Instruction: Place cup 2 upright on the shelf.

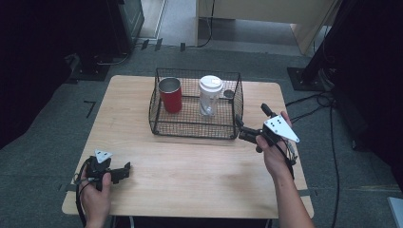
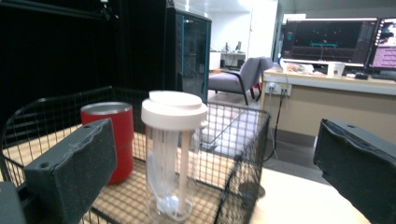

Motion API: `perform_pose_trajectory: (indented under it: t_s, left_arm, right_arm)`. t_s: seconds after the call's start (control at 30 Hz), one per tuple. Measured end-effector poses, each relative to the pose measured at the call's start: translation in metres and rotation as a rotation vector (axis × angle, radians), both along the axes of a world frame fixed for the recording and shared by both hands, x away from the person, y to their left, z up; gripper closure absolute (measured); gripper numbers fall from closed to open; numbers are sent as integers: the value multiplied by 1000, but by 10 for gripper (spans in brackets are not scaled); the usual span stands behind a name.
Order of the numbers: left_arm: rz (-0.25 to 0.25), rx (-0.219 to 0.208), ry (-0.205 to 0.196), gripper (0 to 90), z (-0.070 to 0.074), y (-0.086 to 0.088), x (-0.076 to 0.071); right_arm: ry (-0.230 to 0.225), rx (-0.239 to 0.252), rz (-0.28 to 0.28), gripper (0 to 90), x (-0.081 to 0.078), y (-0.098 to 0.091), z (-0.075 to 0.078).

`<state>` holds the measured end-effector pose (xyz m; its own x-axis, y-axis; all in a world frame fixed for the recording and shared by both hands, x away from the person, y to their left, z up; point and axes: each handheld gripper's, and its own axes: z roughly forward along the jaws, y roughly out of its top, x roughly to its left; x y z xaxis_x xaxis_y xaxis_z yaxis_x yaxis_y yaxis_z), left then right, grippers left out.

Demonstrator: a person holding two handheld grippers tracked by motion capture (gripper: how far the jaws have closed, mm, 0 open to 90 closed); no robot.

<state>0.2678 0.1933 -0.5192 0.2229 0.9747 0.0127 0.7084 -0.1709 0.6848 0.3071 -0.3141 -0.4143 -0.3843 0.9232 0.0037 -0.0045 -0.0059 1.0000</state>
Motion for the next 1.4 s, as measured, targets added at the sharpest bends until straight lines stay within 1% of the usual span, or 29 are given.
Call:
perform_pose_trajectory:
  t_s: [0.17, 0.37, 0.57, 0.8, 0.97, 1.07, 1.1, 1.13, 1.2, 1.3, 1.4]
  left_arm:
    - [0, -1, -1, 0, 0, 0, 0]
    - [0, 0, -1, 0, 0, 0, 0]
    - [-1, 1, 0, 0, 0, 0, 0]
    - [-1, 1, 0, 0, 0, 0, 0]
    - [-1, 1, 0, 0, 0, 0, 0]
    - [-1, 1, 0, 0, 0, 0, 0]
    - [-1, 1, 0, 0, 0, 0, 0]
    - [-1, 1, 0, 0, 0, 0, 0]
    - [-2, 2, 1, 0, 0, 0, 0]
    - [-2, 1, 1, 0, 0, 0, 0]
    - [-1, 1, 1, 0, 0, 0, 0]
  right_arm:
    - [22, 12, -14, 0, -9, -10, -10]
    - [58, 6, -35, 0, -22, -21, -26]
    - [116, -3, -69, 0, -34, -39, -50]
    - [199, -19, -103, 0, -45, -54, -81]
    - [287, -50, -107, 0, -50, -57, -97]
    - [352, -79, -118, 0, -52, -59, -104]
    - [375, -80, -118, 0, -52, -60, -104]
    - [388, -81, -123, 0, -53, -61, -104]
    - [426, -86, -123, 0, -54, -63, -104]
    - [548, -105, -139, 0, -53, -65, -106]
    - [586, -125, -146, 0, -54, -66, -107]
